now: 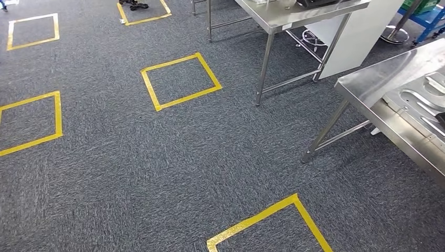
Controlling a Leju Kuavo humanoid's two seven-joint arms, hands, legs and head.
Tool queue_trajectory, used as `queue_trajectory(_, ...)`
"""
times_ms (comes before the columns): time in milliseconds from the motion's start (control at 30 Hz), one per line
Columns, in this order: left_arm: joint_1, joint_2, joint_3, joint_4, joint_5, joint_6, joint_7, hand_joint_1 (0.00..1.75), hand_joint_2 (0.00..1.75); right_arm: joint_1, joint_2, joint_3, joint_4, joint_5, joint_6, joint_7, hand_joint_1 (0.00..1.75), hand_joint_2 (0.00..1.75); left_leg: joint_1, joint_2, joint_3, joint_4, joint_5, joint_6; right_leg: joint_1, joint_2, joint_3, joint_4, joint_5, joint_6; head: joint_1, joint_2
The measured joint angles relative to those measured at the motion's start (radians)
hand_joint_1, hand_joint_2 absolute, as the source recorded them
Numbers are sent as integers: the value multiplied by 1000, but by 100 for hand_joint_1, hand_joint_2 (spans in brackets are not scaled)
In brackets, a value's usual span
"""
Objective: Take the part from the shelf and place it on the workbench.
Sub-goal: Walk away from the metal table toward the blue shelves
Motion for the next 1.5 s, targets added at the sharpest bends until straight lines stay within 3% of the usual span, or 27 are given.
queue_trajectory(33,0,-3,1,0,-3,12,2,0,0,1,0,0,0,1,0,0,0,0,0,-12,2,1,-1,-2,-1,10,27,-66,42,-2,0,0)
queue_trajectory(100,-1,-12,4,0,-7,34,7,0,0,2,0,-2,0,1,0,1,0,0,-2,-33,0,8,-6,-10,-2,45,75,-182,93,-7,0,0)
queue_trajectory(167,-1,-20,6,0,-8,48,10,0,0,1,0,-4,0,4,0,1,0,0,-2,-48,-6,11,-8,-21,1,60,88,-218,98,-15,-1,0)
queue_trajectory(233,2,-24,8,0,-8,55,10,0,0,-3,0,-5,0,7,1,1,0,0,2,-54,-9,13,-9,-33,1,41,92,-225,102,-27,-1,0)
queue_trajectory(300,1,-28,8,0,-12,57,10,0,0,-2,0,-6,0,10,4,1,0,0,2,-19,-29,57,-38,-43,-2,19,98,-235,105,-42,-4,0)
queue_trajectory(367,-2,-30,8,0,-19,59,7,0,0,3,0,-6,0,17,7,2,0,0,5,24,-84,173,-101,-52,2,-6,101,-238,104,-50,-7,0)
queue_trajectory(400,-3,-31,8,0,-23,60,4,0,0,5,0,-6,0,24,9,4,0,0,8,33,-116,238,-128,-56,4,-19,101,-238,103,-52,-7,0)
queue_trajectory(467,-3,-30,8,0,-32,59,-2,0,0,6,-2,-5,0,47,13,9,0,0,11,41,-141,288,-132,-60,6,-42,104,-237,99,-52,-7,0)
queue_trajectory(500,-2,-30,8,0,-37,55,-5,0,0,6,-4,-4,0,61,16,10,0,0,12,46,-125,256,-107,-60,6,-53,107,-237,97,-50,-7,0)
queue_trajectory(600,-5,-26,8,0,-52,31,-17,0,0,7,-12,7,0,101,28,-6,0,0,7,90,-25,64,-23,-50,9,-80,120,-237,87,-39,-6,0)
queue_trajectory(667,-7,-23,8,0,-68,14,-30,0,0,4,-21,15,0,126,34,-32,0,0,-1,101,-3,14,-14,-38,12,-95,126,-237,82,-28,-5,0)
queue_trajectory(733,-7,-17,8,0,-90,3,-44,0,0,-2,-31,28,0,160,34,-56,0,0,-2,83,-4,9,-10,-25,11,-104,130,-238,79,-17,-5,0)
queue_trajectory(800,-9,-10,1,0,-125,-2,-58,0,0,-4,-46,50,0,209,30,-71,0,0,2,68,-1,-1,-3,-12,7,-72,119,-207,52,-8,-4,0)
queue_trajectory(867,-16,-2,-17,0,-174,-1,-73,0,0,-2,-64,83,0,270,23,-85,0,0,2,51,1,-5,1,-2,4,-23,65,-96,-11,-5,-3,0)
queue_trajectory(933,-24,9,-43,0,-228,5,-83,0,0,-2,-81,117,1,326,12,-98,0,0,-1,29,-1,-4,1,2,4,-6,-1,28,-55,-5,-2,0)
queue_trajectory(967,-28,14,-57,0,-256,10,-85,0,0,-2,-89,134,1,353,5,-103,0,0,-2,17,-1,-3,1,2,4,-4,-16,50,-50,-5,-2,0)
queue_trajectory(1000,-33,19,-74,0,-283,16,-85,0,0,-4,-98,152,1,381,-2,-105,0,0,-2,4,1,-1,1,1,4,-2,-11,29,-22,-5,-2,0)
queue_trajectory(1033,-39,22,-90,0,-309,21,-81,0,0,-6,-108,171,1,410,-9,-103,0,0,-2,-8,3,0,0,0,3,4,10,-26,20,-6,-2,0)
queue_trajectory(1100,-53,28,-125,0,-355,29,-69,0,0,-9,-127,215,2,473,-19,-85,0,0,-2,-32,1,7,-4,-6,-1,40,63,-159,88,-9,-2,0)
queue_trajectory(1167,-68,33,-158,0,-393,33,-52,0,0,-15,-142,261,2,540,-21,-48,0,0,-2,-51,-6,12,-5,-16,-1,62,83,-214,104,-14,-2,0)
queue_trajectory(1233,-78,40,-188,0,-431,33,-27,0,0,-26,-153,311,2,609,-11,2,0,0,0,-67,-11,10,-3,-29,1,45,84,-219,107,-24,-2,0)
queue_trajectory(1267,-81,43,-204,0,-453,33,-10,0,0,-31,-158,339,2,643,-1,29,0,0,0,-59,-14,15,-7,-35,1,36,87,-224,109,-31,-3,0)
queue_trajectory(1333,-92,48,-238,0,-495,33,22,0,0,-38,-170,406,3,687,21,69,0,0,0,-17,-42,74,-43,-44,0,15,91,-232,112,-43,-5,0)
queue_trajectory(1367,-100,50,-255,0,-514,32,34,0,0,-40,-177,440,3,698,31,82,0,0,1,11,-71,133,-74,-48,2,3,92,-233,111,-48,-6,0)
queue_trajectory(1433,-115,53,-289,0,-546,30,48,0,0,-49,-189,501,3,706,48,96,0,0,5,35,-136,262,-126,-55,7,-22,92,-232,108,-53,-7,0)
queue_trajectory(1467,-119,55,-305,0,-562,28,52,0,0,-57,-194,527,3,706,57,99,0,0,6,39,-154,295,-130,-57,8,-33,93,-231,106,-54,-7,0)
queue_trajectory(1500,-123,57,-321,0,-578,26,54,0,0,-66,-200,550,2,707,67,102,0,0,7,43,-152,287,-113,-57,9,-43,95,-231,105,-53,-7,0)
